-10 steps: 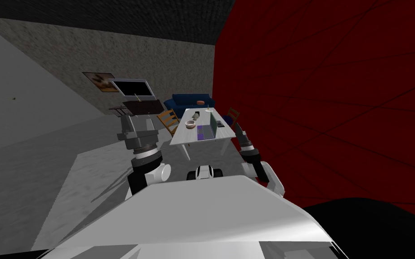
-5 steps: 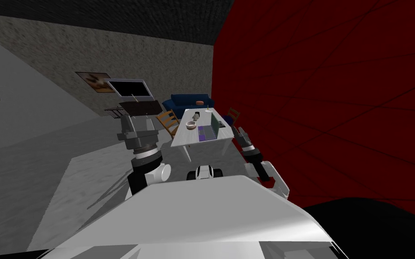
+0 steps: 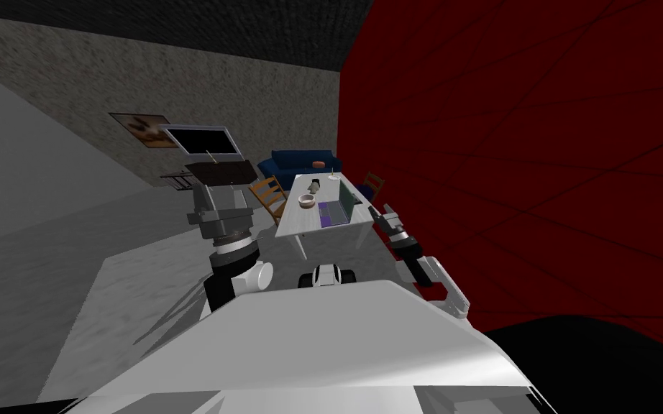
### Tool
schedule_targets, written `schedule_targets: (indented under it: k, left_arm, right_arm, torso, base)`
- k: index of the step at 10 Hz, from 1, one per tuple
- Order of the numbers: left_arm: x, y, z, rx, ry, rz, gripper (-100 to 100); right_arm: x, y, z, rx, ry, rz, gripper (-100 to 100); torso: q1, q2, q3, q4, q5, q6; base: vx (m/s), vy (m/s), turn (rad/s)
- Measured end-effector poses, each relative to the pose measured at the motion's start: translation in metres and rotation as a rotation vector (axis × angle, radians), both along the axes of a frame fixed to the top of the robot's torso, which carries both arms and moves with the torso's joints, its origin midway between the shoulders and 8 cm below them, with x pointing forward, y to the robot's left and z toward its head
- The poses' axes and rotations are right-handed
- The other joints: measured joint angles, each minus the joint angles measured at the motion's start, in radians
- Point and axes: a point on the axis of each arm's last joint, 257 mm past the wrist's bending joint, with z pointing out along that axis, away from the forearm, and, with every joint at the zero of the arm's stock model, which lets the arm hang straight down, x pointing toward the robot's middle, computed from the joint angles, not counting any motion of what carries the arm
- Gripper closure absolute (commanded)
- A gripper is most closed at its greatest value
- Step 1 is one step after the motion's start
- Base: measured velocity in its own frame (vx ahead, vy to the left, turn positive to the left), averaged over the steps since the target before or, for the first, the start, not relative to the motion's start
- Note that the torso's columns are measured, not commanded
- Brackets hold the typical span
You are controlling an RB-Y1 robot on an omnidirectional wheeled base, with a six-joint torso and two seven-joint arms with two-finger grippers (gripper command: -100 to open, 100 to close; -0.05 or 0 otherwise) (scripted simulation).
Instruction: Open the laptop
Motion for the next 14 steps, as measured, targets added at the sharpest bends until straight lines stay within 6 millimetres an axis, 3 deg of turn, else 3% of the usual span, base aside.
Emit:
schedule_targets:
  k: [14]
  left_arm:
    - [0.000,0.000,0.000,0.000,0.000,0.000,0]
  right_arm:
    - [0.030,-0.088,-0.070,-0.854,0.104,-0.249,-100]
  torso:
    - [0.000,-0.001,0.000,0.000,0.000,0.000]
  base:
    - [0.055,0.092,0.018]
